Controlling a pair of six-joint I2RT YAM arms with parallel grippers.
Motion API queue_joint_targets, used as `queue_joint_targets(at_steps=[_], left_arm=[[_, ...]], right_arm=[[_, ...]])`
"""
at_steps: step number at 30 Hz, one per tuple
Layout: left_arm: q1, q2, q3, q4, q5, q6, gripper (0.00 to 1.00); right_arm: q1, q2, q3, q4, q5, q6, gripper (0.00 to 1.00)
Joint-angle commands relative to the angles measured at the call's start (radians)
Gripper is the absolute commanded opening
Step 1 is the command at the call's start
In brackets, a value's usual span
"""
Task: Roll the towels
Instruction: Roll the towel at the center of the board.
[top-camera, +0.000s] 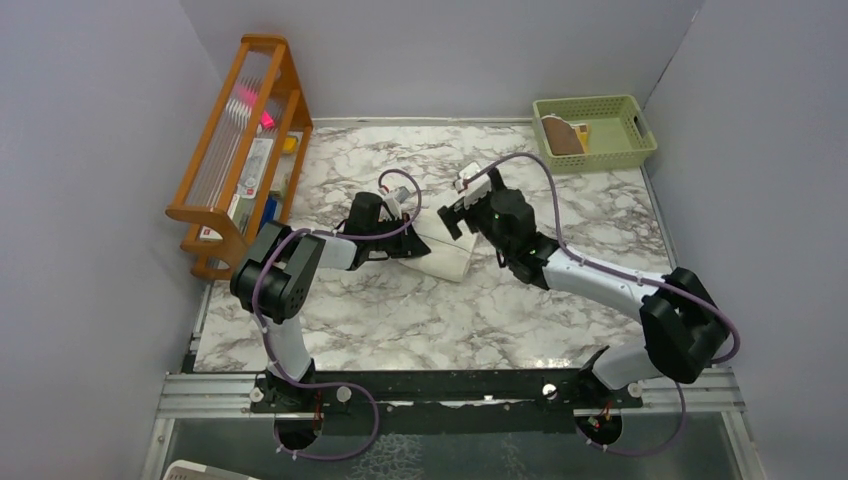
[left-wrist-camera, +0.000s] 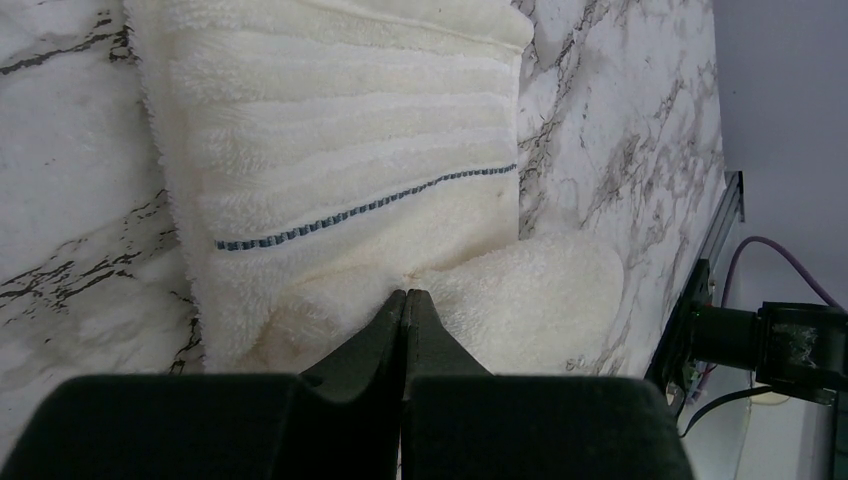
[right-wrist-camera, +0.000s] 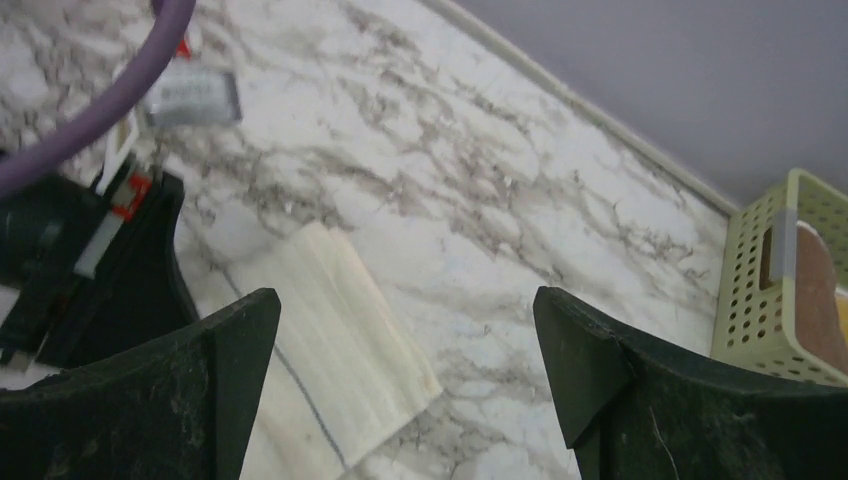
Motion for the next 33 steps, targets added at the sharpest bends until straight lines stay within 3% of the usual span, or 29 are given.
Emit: queue_joint_targets(at_steps=[1,5,10,22,33], left_arm=[[0.0,0.023,0.002,-0.052,-0.074,0.031,0.0],[0.0,0.027,0.006,-0.057,-0.082,0.029,0.0],[0.001,0.036,0.016,-0.073,-0.092,0.028,0.0],[0.01,0.026,0.022,-0.116,-0.095,0.06,0.0],[0.017,0.03,0.043,-0.146,-0.091,0.073,0.0]], right_arm=[[0.106,-0.06,-0.097,-0.124,0.089,-0.067,1.0],[0.169,-0.039,-0.101,-0.214,0.081,-0.168,1.0],[0.278,0.06,-0.128,-0.18,0.128,-0.229,0.99],[0.283,0.279,-0.027,-0.29,0.061,-0.209,0.87],[0.222,0.355,0.051,-0.409,0.001,-0.148,0.52]])
